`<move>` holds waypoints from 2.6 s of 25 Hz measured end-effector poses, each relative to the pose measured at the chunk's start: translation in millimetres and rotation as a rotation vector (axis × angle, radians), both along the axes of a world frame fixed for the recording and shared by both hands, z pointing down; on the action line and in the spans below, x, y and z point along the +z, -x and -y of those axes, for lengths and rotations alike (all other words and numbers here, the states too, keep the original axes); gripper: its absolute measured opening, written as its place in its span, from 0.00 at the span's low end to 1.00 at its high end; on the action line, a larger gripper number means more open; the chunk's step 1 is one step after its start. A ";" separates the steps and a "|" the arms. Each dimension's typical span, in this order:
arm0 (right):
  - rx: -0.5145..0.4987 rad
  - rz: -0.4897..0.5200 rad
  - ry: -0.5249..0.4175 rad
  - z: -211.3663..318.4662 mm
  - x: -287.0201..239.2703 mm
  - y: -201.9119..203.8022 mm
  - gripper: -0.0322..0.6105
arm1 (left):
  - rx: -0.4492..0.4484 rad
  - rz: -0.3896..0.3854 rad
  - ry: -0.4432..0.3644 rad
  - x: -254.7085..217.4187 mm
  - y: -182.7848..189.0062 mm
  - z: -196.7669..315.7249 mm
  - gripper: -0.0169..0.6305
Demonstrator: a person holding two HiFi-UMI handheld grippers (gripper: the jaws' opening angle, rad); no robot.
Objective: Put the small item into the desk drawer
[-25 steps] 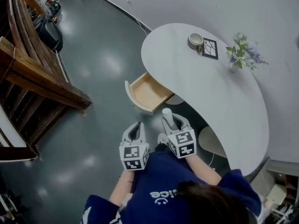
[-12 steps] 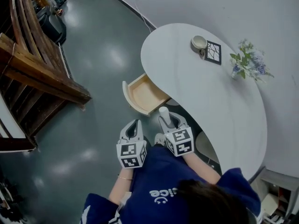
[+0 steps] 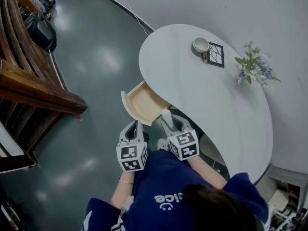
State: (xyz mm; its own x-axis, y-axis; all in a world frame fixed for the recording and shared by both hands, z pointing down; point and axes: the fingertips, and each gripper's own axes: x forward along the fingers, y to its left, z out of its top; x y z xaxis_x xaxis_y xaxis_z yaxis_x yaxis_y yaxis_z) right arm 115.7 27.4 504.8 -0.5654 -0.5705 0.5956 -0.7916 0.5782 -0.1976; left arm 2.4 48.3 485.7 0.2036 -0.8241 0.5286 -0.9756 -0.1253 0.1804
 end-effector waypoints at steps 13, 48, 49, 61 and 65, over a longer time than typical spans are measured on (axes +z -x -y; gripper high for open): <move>0.038 -0.069 0.033 55.3 7.6 56.0 0.27 | 0.127 -0.020 0.004 11.3 51.3 86.5 0.03; 0.017 -0.236 0.155 114.6 64.7 96.5 0.27 | 0.240 -0.021 0.062 25.6 80.5 151.5 0.03; 0.009 -0.240 0.161 115.4 68.1 97.6 0.27 | 0.233 -0.017 0.065 26.6 82.0 150.9 0.03; -0.091 -0.331 0.223 115.5 116.5 104.1 0.27 | 0.169 0.025 0.101 34.9 98.9 141.7 0.03; -0.118 -0.357 0.252 114.1 137.8 106.5 0.27 | 0.148 0.027 0.119 38.7 102.2 136.3 0.03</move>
